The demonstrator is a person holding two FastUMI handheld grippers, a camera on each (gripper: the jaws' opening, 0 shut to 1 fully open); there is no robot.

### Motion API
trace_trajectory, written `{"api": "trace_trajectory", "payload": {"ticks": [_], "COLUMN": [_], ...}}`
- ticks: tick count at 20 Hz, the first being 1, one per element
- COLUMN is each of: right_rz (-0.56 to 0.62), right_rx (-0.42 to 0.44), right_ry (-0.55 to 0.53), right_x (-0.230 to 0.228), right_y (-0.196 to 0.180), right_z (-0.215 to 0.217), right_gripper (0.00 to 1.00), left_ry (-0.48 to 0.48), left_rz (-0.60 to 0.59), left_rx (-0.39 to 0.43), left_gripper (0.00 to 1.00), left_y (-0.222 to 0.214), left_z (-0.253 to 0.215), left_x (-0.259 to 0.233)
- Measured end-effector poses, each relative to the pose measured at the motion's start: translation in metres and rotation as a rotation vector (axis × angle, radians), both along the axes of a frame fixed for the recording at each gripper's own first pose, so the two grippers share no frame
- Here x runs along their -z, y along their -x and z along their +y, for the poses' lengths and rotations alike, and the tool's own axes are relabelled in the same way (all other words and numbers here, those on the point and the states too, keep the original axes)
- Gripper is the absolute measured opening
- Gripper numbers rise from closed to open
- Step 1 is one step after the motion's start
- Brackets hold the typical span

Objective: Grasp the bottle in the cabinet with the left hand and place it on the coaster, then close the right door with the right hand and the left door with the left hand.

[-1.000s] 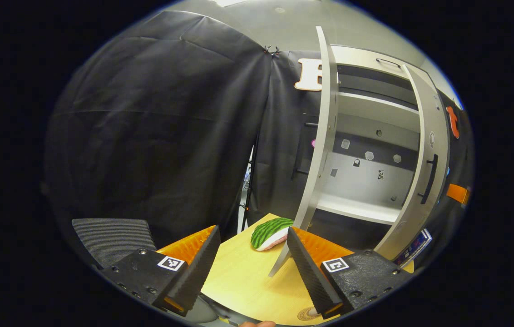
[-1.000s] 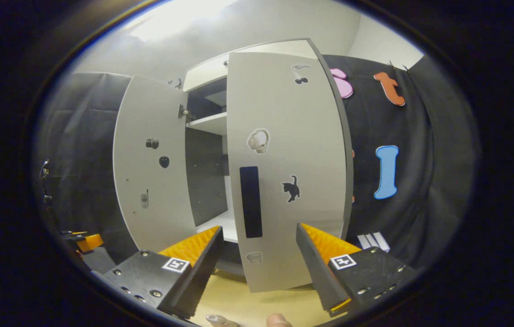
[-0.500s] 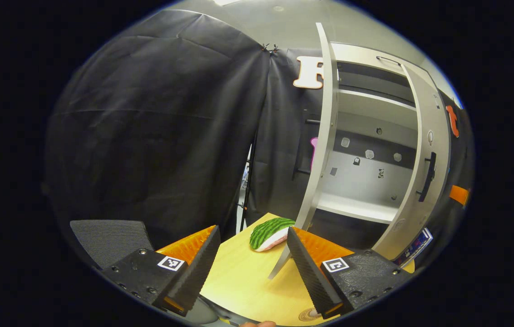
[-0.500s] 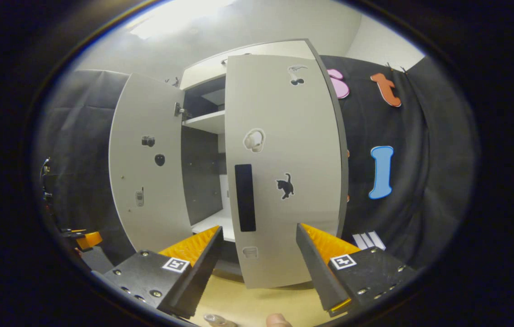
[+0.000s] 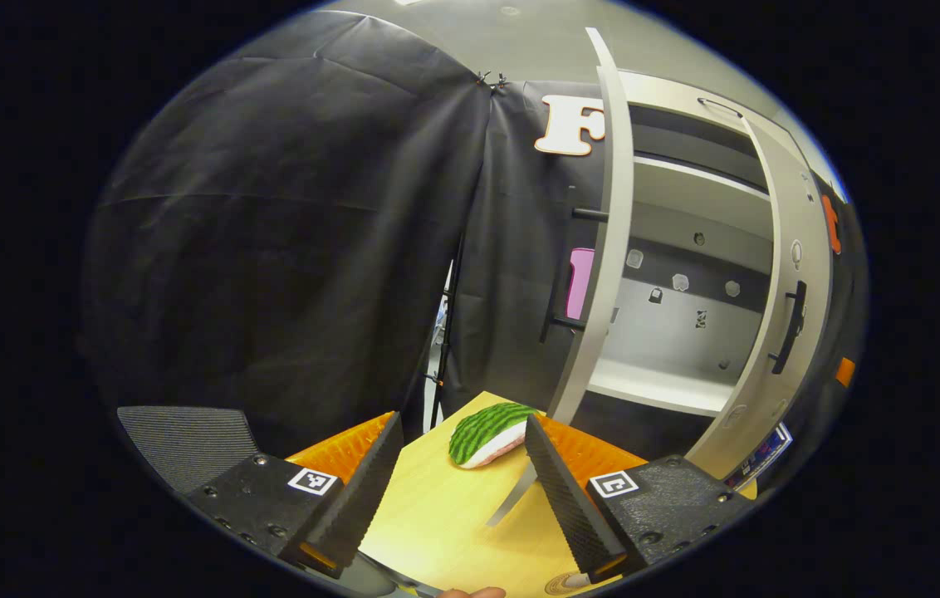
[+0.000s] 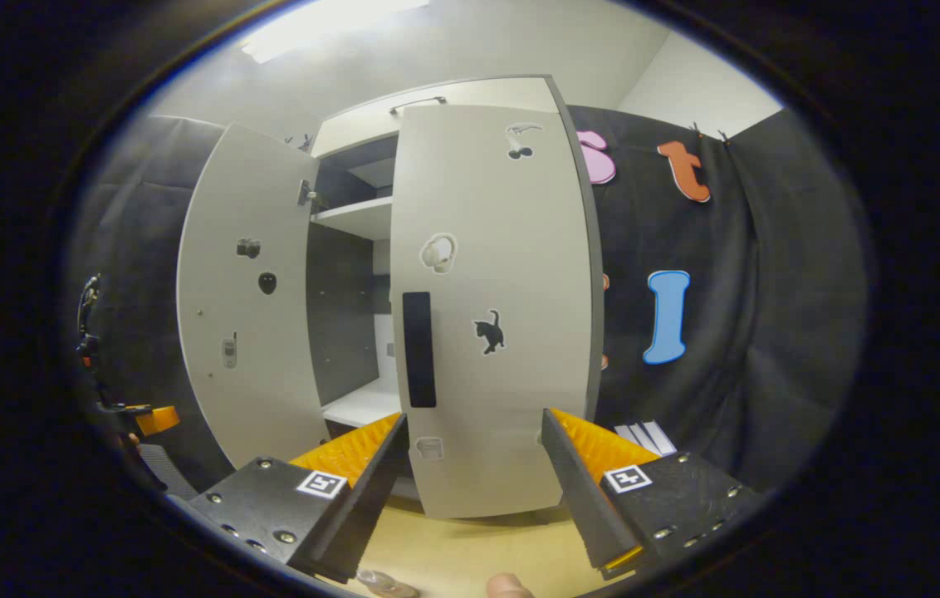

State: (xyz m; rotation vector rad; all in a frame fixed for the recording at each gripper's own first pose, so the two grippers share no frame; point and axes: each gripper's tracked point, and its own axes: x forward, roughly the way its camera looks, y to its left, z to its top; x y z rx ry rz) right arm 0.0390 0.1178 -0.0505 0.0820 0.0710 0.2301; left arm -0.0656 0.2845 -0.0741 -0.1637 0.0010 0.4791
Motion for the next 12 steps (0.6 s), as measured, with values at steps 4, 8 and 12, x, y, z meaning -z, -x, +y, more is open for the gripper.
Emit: {"api": "trace_trajectory", "payload": {"ticks": [4, 8, 12], "right_rz": [0.004, 0.004, 0.014], "right_rx": [0.051, 0.091, 0.125], "right_ry": [0.015, 0.023, 0.039], "right_x": [0.002, 0.003, 0.008], "right_y": [-0.004, -0.009, -0.015], "right_z": [-0.012, -0.019, -0.027], "right_gripper": [0.97, 0.97, 0.97], "left_ry": [-0.009, -0.015, -0.001], "left_rz": [-0.015, -0.012, 0.003], "left_rx": [-0.019, -0.031, -0.004], "left_gripper": [0.95, 0.95, 0.95], "left_y": [-0.019, -0.039, -0.06], "left_z": [0.015, 0.027, 0.022], "left_x": [-0.008, -0.01, -0.005]}}
